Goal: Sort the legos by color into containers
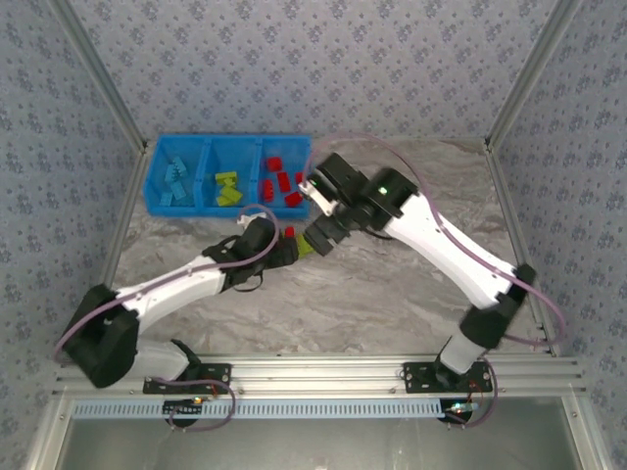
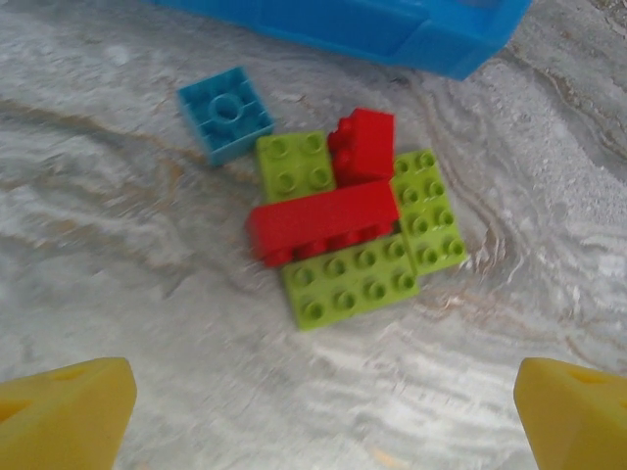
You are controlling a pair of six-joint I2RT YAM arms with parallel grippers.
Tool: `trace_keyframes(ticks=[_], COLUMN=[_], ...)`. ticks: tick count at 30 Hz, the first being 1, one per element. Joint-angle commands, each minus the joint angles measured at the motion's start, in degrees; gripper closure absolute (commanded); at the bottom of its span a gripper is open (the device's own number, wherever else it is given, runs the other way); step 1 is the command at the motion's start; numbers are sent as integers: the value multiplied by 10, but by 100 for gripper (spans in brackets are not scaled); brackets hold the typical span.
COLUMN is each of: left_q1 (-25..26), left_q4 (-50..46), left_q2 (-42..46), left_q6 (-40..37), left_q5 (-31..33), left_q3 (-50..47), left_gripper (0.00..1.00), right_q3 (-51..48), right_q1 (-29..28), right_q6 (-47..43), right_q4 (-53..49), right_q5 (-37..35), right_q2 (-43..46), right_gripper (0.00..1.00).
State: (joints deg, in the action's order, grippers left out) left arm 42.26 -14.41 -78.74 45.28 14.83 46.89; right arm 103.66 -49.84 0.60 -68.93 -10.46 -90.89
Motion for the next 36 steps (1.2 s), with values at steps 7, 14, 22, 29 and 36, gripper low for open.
trace_keyframes(ticks=[7, 14, 22, 29, 36], left_q1=[5, 5, 2, 0, -1], left_q4=[19, 17, 27, 4, 6], left_q2=[-160, -231, -250, -265, -250], left_q6=[29, 12, 8, 4, 13], left_q5=[60, 86, 106, 107, 100], left_q3=[87, 133, 139, 153, 131], left_gripper=[1, 1, 9, 22, 25], right_q3=[-231, -291, -304, -310, -316], right_q1=[7, 21, 33, 37, 37], right_q6=[84, 87, 86, 102, 119], right_q4=[154, 185, 202, 206, 214], right_q5=[44, 43, 59, 60, 83], right_q2=[206, 252, 237, 239, 241], right_gripper=[0, 0, 0, 0, 0])
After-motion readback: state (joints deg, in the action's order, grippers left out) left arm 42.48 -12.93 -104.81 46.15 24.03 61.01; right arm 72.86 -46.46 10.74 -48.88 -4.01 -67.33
